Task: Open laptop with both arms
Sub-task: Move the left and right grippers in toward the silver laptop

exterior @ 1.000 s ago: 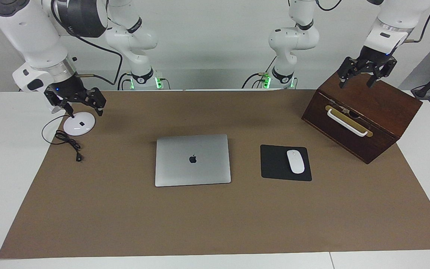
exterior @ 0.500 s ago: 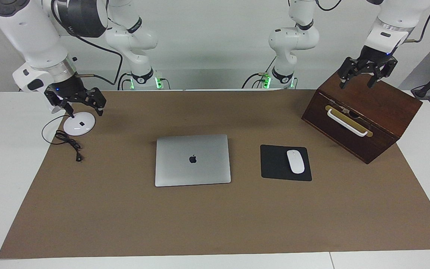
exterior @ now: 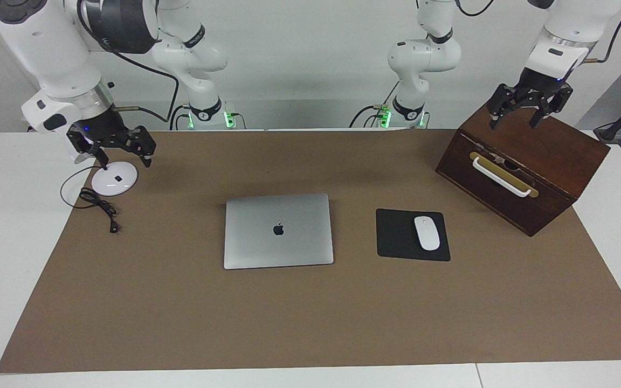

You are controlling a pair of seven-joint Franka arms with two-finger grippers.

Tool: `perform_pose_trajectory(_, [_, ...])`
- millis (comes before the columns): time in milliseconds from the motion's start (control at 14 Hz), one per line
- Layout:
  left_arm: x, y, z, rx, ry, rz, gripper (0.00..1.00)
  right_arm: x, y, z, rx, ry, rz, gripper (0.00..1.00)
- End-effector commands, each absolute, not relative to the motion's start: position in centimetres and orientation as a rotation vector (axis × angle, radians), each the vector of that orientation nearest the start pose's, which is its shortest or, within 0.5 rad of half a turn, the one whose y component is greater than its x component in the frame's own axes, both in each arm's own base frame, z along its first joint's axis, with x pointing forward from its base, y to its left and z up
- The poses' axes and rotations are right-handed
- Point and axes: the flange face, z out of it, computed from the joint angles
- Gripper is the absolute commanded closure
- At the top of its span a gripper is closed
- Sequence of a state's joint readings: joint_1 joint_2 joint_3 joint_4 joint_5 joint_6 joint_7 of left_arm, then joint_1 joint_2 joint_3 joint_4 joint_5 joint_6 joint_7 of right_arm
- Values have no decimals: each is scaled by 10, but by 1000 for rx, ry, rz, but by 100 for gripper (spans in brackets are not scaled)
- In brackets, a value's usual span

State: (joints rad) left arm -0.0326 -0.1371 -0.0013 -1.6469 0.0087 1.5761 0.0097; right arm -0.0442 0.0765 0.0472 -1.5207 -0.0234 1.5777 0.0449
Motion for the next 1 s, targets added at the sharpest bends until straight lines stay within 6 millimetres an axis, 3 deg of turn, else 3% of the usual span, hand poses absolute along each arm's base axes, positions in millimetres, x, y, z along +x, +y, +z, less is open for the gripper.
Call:
perform_pose_trajectory(0, [506,-20,664,-3128,2,-128,23,577,2,607,-3143,5,5,0])
perform_pose_trajectory(143, [504,-20,663,-3128,-3,-128,90,577,8,608,-3143,0,0,0])
perform_pose_trajectory(214, [505,-20,663,-3128,-8,-130,100,578,9,607,-3143,5,-3,0])
perform_pose_trajectory(429, [505,-30,664,-3130,-69,-141,100,580,22,606,-3132,-28,-41,0])
perform_pose_trajectory(571, [508,-35,666,-3136,-135,-184,100,581,44,607,-3127,-90,-72,0])
perform_pose_trajectory(929, [518,-42,668,-3209,-90,-300,100,577,90,598,-3117,-236,-66,0])
